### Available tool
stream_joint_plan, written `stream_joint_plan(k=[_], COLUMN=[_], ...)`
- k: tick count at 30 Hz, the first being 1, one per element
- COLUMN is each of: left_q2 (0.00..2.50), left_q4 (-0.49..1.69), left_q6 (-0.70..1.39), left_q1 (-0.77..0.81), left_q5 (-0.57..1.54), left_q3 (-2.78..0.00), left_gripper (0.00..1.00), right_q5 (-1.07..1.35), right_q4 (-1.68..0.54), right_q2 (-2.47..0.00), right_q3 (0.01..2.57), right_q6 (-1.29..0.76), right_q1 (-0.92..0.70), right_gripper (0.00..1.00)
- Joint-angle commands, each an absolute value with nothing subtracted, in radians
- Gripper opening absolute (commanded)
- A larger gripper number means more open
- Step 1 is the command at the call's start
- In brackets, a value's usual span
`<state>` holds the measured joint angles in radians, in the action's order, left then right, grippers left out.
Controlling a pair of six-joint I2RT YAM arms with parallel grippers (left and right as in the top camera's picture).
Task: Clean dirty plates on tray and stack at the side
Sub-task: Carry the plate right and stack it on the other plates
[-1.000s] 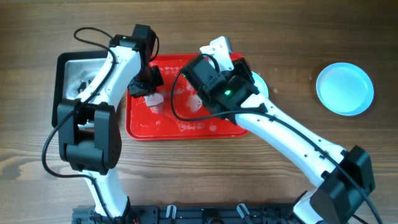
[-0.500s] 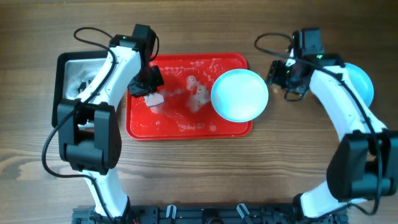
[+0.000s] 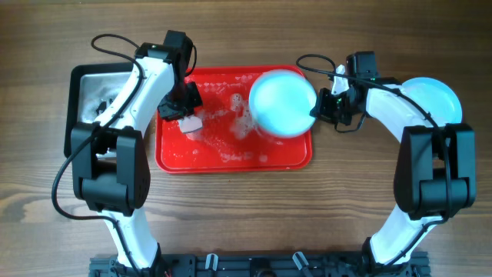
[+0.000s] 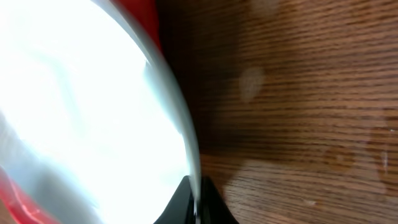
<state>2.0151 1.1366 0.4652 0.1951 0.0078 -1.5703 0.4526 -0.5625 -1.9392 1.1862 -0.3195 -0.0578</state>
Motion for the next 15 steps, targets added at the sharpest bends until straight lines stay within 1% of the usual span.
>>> stream_joint_plan(k=[1,3,6,8,9,10,12,14,15], left_q2=[1.984,1.984,1.984,1.984,1.984,1.984,1.984,1.984,1.984], left_q4=[1.138,1.138,1.138,1.137,1.137,1.137,1.137,1.137,1.137], left_q6=[0.453,0.453,0.453,0.453,0.453,0.453,0.453,0.453,0.453], left_q1=[0.194,0.194,0.194,0.194,0.194,0.194,0.194,0.194,0.194], left_q5=[0.019,0.019,0.019,0.019,0.019,0.019,0.019,0.019,0.019], left_q3=[-1.584,-1.584,-1.584,-1.584,-1.584,-1.584,-1.584,-1.584,-1.584], left_gripper=[0.08,0.08,0.08,0.08,0.08,0.08,0.08,0.08,0.08], right_q5=[0.419,0.408,0.269,0.017,-0.064,-0.128,-0.324,-0.526,-0.663], right_q4=[-0.569,-0.569,-0.596,-0.632,-0.642,-0.65,-0.668,-0.683,-0.689], right_q2=[-1.935,-1.874,-1.745,-1.62,-1.591,-1.572,-1.558,-1.561,-1.561], right_q3=[1.18,1.18,1.18,1.18,1.18,1.18,1.18,1.18,1.18], right_q6=[-0.315,-0.315,-0.324,-0.326,-0.336,-0.344,-0.346,-0.403,-0.426], right_q1=[-0.059,-0.059,-0.076,-0.149,-0.181,-0.21,-0.317,-0.412,-0.477], right_gripper=[0.04,0.04,0.04,0.04,0.04,0.04,0.04,0.04,0.04])
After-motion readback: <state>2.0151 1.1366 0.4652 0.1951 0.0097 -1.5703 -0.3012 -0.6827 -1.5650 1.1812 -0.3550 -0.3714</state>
